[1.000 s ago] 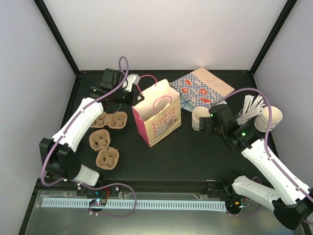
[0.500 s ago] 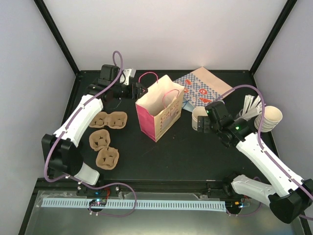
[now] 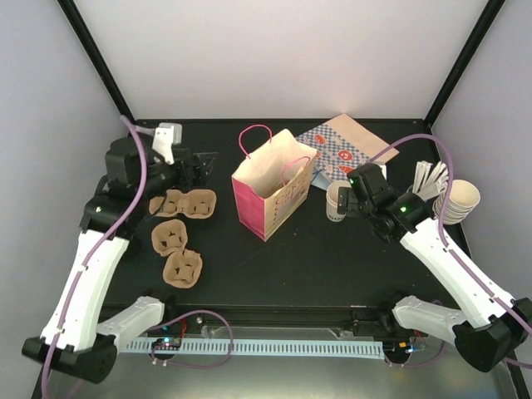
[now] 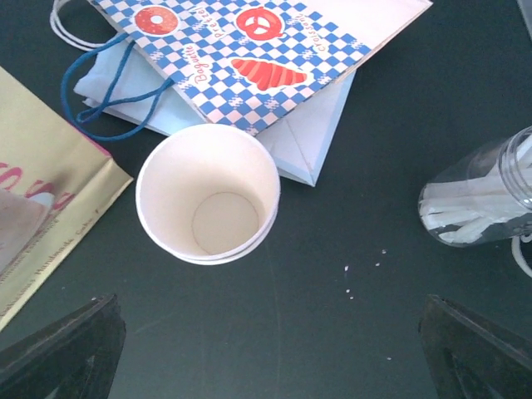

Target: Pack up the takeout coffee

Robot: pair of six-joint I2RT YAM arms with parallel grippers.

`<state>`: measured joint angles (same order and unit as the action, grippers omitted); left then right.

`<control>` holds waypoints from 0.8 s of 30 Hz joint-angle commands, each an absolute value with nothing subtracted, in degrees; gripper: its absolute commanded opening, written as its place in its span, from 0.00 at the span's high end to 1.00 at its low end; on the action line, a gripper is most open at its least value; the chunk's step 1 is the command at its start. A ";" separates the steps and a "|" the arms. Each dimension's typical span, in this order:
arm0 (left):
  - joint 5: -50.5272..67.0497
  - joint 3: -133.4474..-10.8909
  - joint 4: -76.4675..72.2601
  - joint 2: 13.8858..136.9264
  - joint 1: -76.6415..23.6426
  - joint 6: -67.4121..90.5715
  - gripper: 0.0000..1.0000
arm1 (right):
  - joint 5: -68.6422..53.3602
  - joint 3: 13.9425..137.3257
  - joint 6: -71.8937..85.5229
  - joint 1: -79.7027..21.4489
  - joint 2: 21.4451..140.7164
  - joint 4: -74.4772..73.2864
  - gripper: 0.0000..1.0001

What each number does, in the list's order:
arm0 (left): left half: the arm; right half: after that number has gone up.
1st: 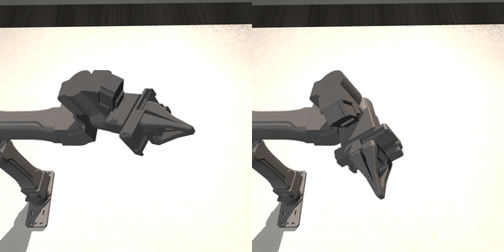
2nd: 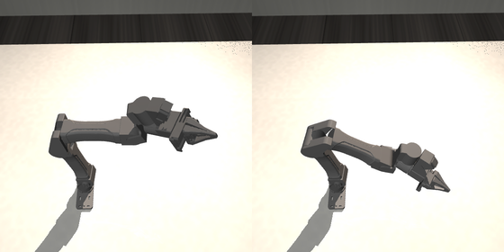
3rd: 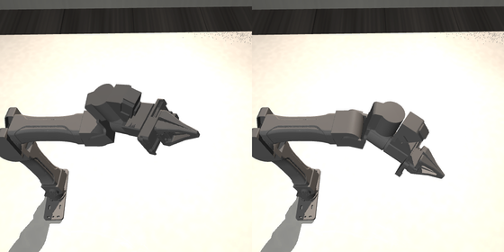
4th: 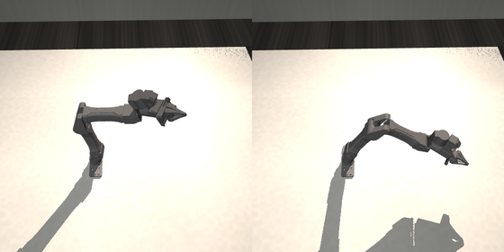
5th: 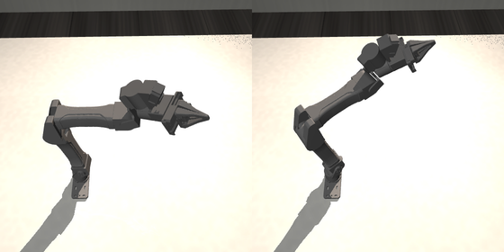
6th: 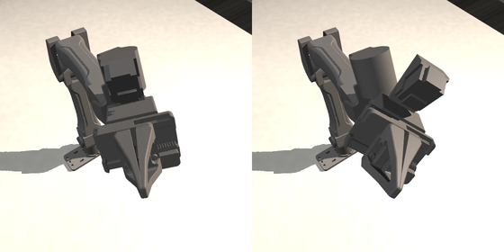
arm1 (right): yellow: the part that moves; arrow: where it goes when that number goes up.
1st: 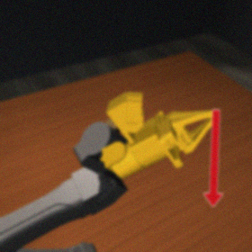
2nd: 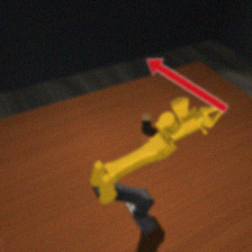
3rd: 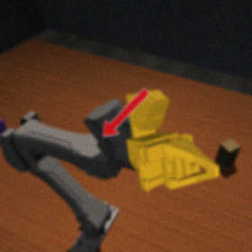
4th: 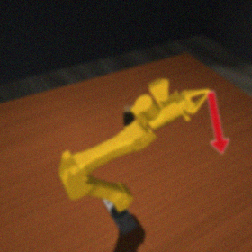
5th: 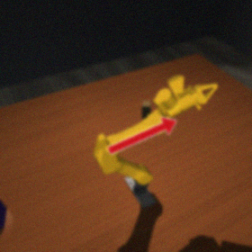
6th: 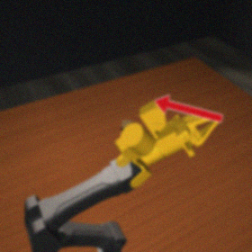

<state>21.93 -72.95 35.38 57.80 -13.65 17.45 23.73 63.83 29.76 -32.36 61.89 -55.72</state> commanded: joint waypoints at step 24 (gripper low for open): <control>12.31 -43.68 43.12 27.33 -12.57 23.47 0.01 | 16.74 69.81 36.06 -21.85 79.38 -52.98 0.49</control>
<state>14.90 -43.79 43.27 29.45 -12.82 23.64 18.76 68.58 34.85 -23.73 77.69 -55.00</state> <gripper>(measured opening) 0.988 0.513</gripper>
